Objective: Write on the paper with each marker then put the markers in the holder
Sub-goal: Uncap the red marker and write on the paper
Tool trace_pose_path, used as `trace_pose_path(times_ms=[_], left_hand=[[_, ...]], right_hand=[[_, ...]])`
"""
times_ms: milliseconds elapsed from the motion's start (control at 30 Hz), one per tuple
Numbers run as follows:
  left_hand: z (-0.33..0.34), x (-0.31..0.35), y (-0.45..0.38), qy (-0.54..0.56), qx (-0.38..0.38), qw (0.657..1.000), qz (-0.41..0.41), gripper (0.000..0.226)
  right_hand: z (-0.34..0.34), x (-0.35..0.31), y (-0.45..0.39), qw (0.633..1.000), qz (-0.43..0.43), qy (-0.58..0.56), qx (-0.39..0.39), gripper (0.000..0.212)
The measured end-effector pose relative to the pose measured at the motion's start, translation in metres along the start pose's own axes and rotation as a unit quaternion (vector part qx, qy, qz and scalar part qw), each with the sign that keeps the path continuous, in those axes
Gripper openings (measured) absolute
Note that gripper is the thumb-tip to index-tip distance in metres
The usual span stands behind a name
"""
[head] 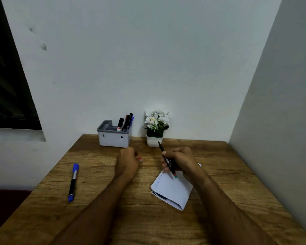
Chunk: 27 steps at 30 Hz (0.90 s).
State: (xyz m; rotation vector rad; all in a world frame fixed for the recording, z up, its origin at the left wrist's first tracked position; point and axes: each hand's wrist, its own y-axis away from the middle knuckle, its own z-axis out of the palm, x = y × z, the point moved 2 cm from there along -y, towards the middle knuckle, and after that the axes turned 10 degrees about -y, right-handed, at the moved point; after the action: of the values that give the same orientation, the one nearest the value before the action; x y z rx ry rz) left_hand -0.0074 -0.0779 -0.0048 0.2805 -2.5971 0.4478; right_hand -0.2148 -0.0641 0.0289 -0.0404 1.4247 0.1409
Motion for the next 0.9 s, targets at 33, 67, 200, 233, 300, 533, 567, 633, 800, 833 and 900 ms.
trace_pose_path(times_ms=[33, 67, 200, 233, 300, 533, 567, 633, 800, 833, 900], left_hand=[[-0.001, 0.001, 0.001, -0.009, 0.005, 1.000, 0.008, 0.025], [-0.002, 0.003, 0.002, -0.016, 0.014, 1.000, 0.018, 0.022], [-0.004, 0.022, 0.011, 0.006, 0.055, 0.991, 0.119, 0.006], [-0.002, 0.028, 0.013, 0.010, 0.046, 0.987, 0.153, 0.006], [0.004, 0.041, 0.020, 0.010, 0.017, 0.974, 0.224, 0.013], [0.026, 0.056, 0.034, -0.032, -0.103, 0.938, 0.329, 0.035], [0.030, 0.055, 0.034, -0.051, -0.124, 0.935, 0.330, 0.044], [0.037, 0.052, 0.036, -0.082, -0.167, 0.918, 0.349, 0.049], [0.038, 0.046, 0.037, -0.088, -0.195, 0.905, 0.367, 0.049], [0.037, 0.045, 0.037, -0.091, -0.192, 0.906, 0.365, 0.049], [0.037, 0.043, 0.036, -0.098, -0.186, 0.911, 0.355, 0.050]], right_hand=[[-0.004, -0.002, 0.001, 1.000, -0.007, -0.005, 0.005, 0.014], [-0.008, -0.004, 0.001, 1.000, -0.014, -0.012, 0.009, 0.012], [-0.026, -0.016, -0.001, 0.991, -0.042, -0.119, 0.041, 0.009], [-0.031, -0.018, -0.003, 0.986, -0.050, -0.151, 0.044, 0.015], [-0.039, -0.021, -0.007, 0.980, -0.065, -0.181, 0.047, 0.017], [-0.058, -0.020, -0.016, 0.961, -0.070, -0.263, 0.058, 0.022], [-0.061, -0.019, -0.015, 0.964, -0.078, -0.243, 0.068, 0.020], [-0.064, -0.016, -0.013, 0.974, -0.089, -0.187, 0.090, 0.017], [-0.061, -0.002, -0.010, 0.987, -0.122, -0.053, 0.094, 0.016], [-0.059, 0.002, -0.009, 0.988, -0.123, -0.034, 0.080, 0.013], [-0.053, 0.010, -0.007, 0.992, -0.115, -0.015, 0.053, 0.006]])
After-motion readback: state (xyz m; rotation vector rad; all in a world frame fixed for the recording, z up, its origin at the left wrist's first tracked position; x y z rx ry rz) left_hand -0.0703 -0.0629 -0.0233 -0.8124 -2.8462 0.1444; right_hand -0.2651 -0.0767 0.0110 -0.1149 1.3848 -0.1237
